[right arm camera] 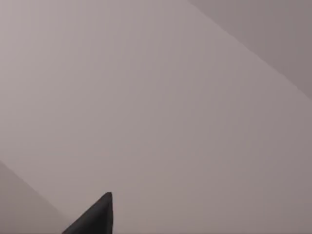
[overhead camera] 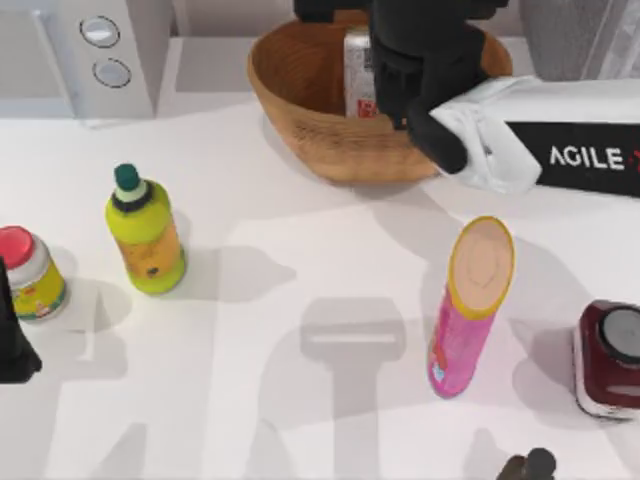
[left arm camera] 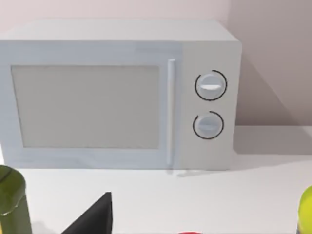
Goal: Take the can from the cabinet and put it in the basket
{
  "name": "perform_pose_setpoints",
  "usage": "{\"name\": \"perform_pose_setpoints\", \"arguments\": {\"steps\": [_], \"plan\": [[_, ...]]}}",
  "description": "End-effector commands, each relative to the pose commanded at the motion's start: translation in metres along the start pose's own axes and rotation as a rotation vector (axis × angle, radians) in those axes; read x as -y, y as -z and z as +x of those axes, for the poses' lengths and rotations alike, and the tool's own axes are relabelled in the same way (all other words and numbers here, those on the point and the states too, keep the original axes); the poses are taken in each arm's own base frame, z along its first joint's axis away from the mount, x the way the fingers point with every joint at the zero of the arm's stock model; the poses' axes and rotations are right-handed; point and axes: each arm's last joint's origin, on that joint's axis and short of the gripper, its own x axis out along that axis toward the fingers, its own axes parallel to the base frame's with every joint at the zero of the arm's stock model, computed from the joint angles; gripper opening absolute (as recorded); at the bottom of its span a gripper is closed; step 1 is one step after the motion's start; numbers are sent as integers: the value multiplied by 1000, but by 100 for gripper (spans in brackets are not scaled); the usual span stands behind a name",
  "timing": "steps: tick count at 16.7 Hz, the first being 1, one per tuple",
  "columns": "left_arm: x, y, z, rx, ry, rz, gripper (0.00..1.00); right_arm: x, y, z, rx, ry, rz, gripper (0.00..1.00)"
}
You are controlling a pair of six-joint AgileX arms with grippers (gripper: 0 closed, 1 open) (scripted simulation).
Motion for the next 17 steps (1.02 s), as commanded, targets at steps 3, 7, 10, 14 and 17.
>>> {"name": "perform_pose_setpoints", "arguments": {"steps": [3,7,10,14,17], "plan": [[0,0,0,0,0,0,100,28,-21,-12,-5,-1,-6,100],[0,0,0,0,0,0,100,88,-59,-49,-8,-2,-11,100],[0,0,0,0,0,0,100,142,-82,-98,1,0,-9,100],[0,0,0,0,0,0,100,209,-87,-190,54,4,7,100],[0,0,0,0,0,0,100,240,-56,-251,87,6,11,100]]}}
